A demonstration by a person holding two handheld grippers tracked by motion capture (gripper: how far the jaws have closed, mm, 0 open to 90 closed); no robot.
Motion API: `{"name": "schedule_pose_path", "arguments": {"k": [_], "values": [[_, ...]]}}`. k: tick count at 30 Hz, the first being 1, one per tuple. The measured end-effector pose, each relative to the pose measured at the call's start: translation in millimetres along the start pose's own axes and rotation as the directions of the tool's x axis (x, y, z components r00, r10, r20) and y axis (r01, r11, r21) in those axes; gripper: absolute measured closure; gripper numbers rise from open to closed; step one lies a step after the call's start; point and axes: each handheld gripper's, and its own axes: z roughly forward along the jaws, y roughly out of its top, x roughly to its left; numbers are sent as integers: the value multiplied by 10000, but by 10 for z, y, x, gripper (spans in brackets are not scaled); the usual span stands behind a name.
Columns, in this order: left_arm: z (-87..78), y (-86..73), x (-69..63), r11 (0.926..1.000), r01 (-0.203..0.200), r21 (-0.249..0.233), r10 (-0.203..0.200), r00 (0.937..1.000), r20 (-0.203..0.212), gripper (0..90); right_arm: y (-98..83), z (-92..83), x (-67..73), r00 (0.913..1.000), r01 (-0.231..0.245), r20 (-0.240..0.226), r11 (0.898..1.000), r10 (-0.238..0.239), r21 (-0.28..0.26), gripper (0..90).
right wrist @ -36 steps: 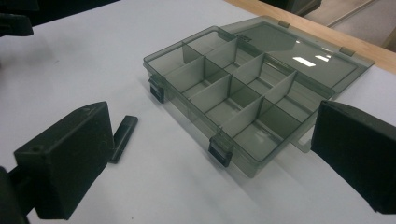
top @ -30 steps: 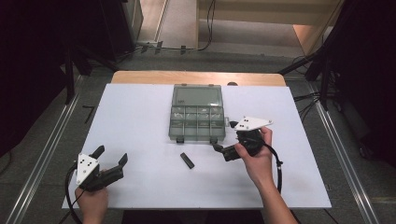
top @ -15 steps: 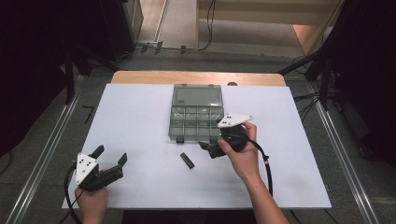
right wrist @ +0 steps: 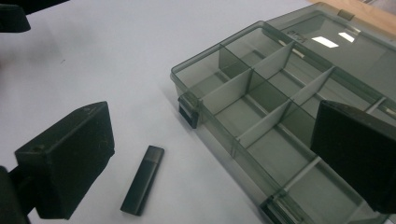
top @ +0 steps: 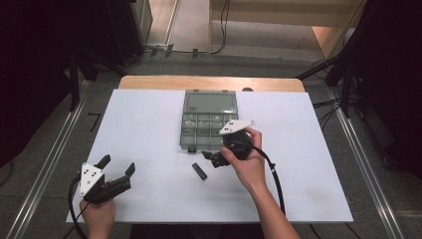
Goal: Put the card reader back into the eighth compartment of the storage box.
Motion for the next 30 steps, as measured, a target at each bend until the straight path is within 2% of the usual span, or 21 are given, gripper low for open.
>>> {"name": "schedule_pose_path", "arguments": {"k": [21, 30], "values": [[-6, 1, -3, 10000, -21, 4, 21, 10000, 1, 142, -4, 307, 290, 9967, 410, -737, 9938, -335, 1037, 0], [-8, 0, -4, 10000, -24, -30, 24, 10000, 57, 142, -62, 401, 371, 9955, 374, -917, 9905, -254, 1322, 0]]}}
